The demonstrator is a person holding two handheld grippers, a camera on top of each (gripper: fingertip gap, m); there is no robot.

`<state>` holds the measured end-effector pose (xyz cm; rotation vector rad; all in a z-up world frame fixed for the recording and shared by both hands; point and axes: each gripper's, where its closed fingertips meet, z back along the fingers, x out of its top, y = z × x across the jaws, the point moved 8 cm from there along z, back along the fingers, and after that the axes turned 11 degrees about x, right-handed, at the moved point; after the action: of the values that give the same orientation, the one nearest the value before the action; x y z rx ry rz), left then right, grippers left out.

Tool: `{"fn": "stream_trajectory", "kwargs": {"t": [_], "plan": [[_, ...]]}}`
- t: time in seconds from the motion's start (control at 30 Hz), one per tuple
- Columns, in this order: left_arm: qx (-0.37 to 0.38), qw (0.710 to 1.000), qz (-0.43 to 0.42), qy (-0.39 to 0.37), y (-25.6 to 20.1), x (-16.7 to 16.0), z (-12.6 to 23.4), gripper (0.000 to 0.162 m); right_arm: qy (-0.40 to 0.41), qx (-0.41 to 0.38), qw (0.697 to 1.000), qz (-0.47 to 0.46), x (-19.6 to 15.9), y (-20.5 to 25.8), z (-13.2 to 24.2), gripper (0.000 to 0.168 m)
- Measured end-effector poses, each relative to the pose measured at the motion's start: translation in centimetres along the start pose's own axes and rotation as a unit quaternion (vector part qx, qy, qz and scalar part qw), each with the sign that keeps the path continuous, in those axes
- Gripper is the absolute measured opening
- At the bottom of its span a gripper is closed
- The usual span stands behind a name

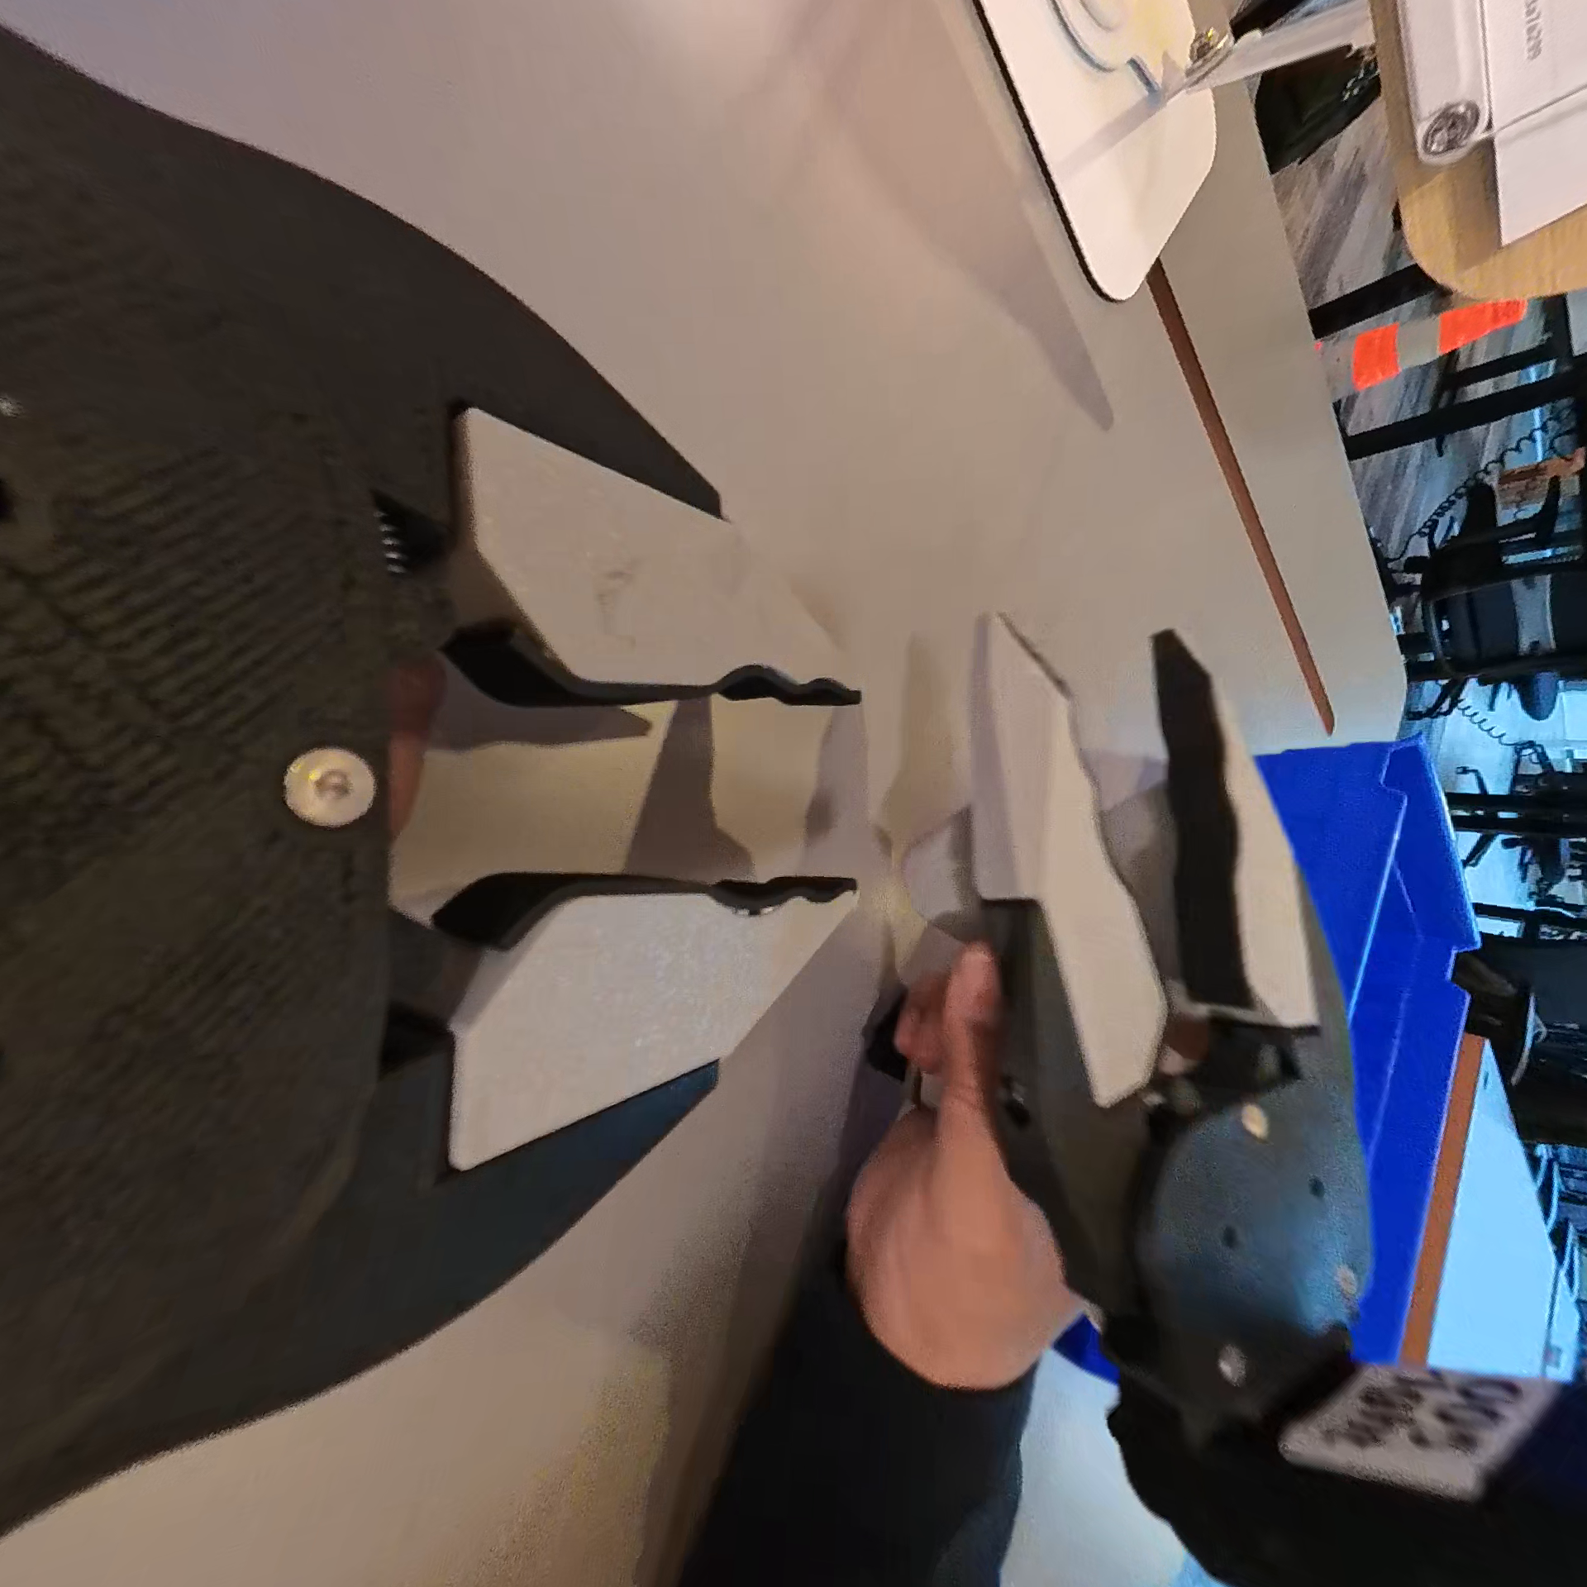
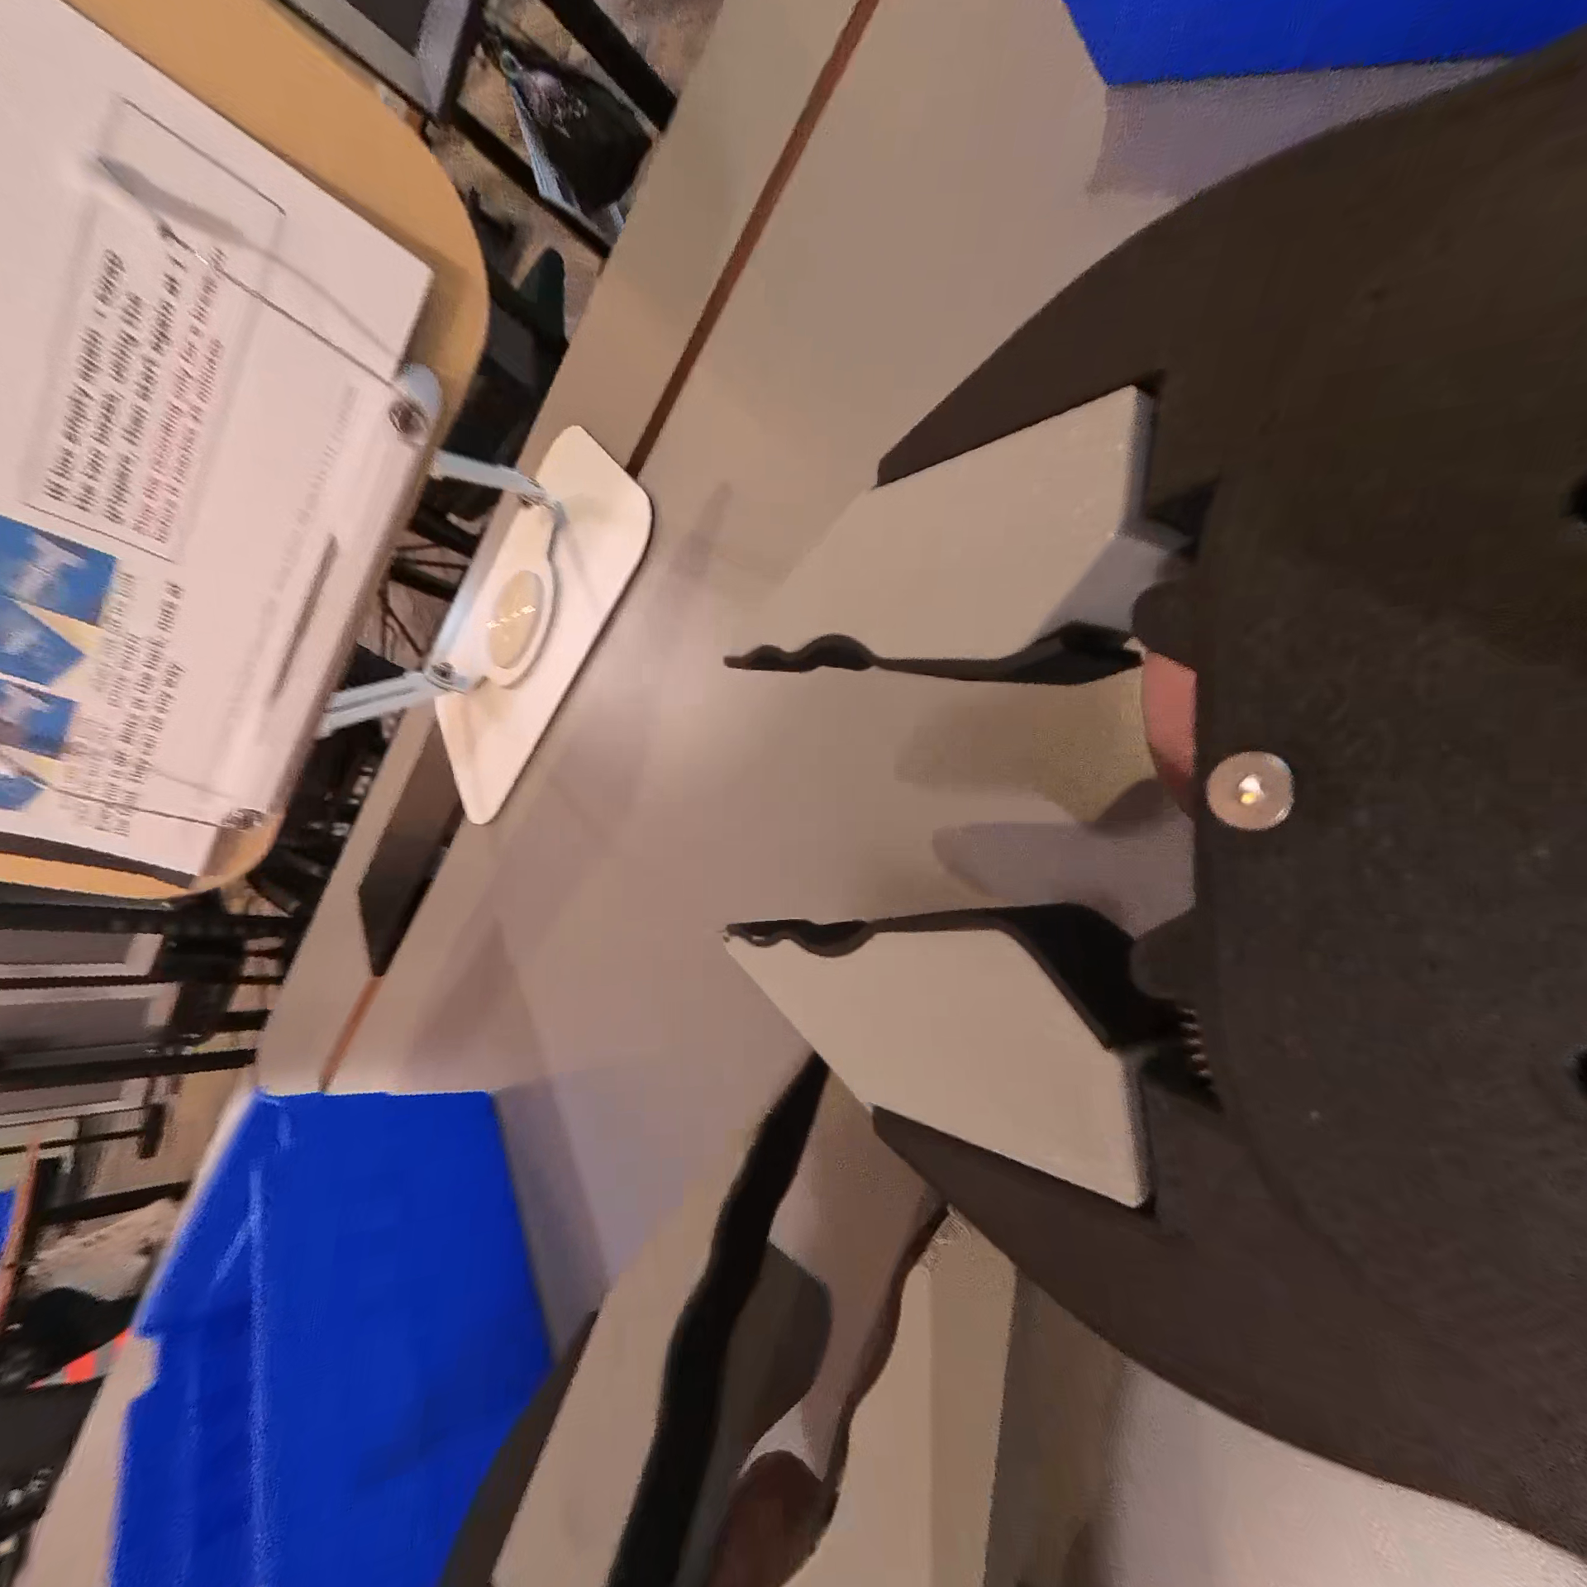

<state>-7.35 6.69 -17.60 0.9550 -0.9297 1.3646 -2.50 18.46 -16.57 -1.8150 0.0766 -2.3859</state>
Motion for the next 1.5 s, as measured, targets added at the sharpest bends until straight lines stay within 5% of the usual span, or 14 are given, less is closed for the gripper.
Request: {"fn": "stream_trajectory", "kwargs": {"t": [1.5], "plan": [[-0.019,0.999,-0.012,0.030,-1.0,-0.4,-0.3,0.041,0.032,0.044,0.996,-0.072,-0.8,0.4,-1.0,0.054]]}}
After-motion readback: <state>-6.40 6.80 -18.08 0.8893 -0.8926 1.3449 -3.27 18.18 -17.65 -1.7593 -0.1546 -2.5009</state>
